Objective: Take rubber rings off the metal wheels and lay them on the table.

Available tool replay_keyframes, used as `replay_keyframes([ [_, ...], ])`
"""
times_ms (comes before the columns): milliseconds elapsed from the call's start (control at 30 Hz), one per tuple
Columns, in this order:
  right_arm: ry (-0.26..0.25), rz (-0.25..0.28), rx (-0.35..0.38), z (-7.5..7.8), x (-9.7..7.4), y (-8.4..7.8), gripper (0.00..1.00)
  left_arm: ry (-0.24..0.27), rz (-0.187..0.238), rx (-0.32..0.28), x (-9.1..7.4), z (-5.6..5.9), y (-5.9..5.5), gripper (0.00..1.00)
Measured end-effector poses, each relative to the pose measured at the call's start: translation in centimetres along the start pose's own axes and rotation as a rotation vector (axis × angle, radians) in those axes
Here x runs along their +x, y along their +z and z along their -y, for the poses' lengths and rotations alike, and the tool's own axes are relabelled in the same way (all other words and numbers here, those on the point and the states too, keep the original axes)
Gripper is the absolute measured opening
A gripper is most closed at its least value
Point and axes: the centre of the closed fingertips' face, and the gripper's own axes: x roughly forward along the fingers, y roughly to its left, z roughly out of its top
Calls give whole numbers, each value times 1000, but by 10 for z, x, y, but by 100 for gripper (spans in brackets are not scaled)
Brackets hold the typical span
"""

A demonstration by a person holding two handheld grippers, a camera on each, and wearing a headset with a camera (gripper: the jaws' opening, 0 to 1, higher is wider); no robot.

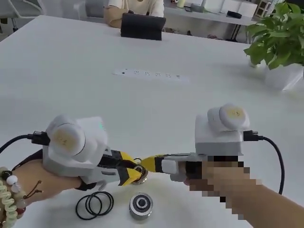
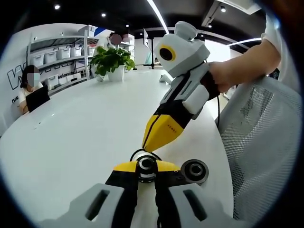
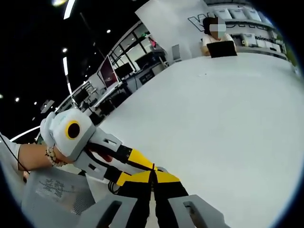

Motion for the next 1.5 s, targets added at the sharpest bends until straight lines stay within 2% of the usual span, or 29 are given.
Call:
replay_keyframes([
  [233,-20,-27,3,5,1,-6,0,-8,-13,-27,0,1,1,10],
  [400,-21,-23,7,6,0,-5,0,-50,-27,0,-5,6,0,15],
  [500,-23,-22,13,7,-1,-4,0,-52,-24,13,-10,6,3,16],
  [600,-23,-19,15,7,-1,-3,0,-59,18,-14,-18,3,16,19],
  [767,-15,-9,21,5,-2,-1,0,-42,54,-52,-28,-2,33,27],
  [900,-11,-4,21,3,-3,0,0,-62,54,-9,-35,3,44,30],
  [1033,-2,3,12,-1,-5,3,0,-59,57,52,-42,4,55,34],
  [1133,10,26,17,-4,-7,8,0,-83,58,66,-52,7,64,39],
  [1267,21,59,34,-6,-11,16,0,-78,69,95,-68,8,74,48],
  [1367,28,77,42,-8,-13,20,0,-72,75,114,-80,9,77,55],
  [1500,41,98,53,-11,-15,25,0,-52,77,125,-98,7,74,60],
])
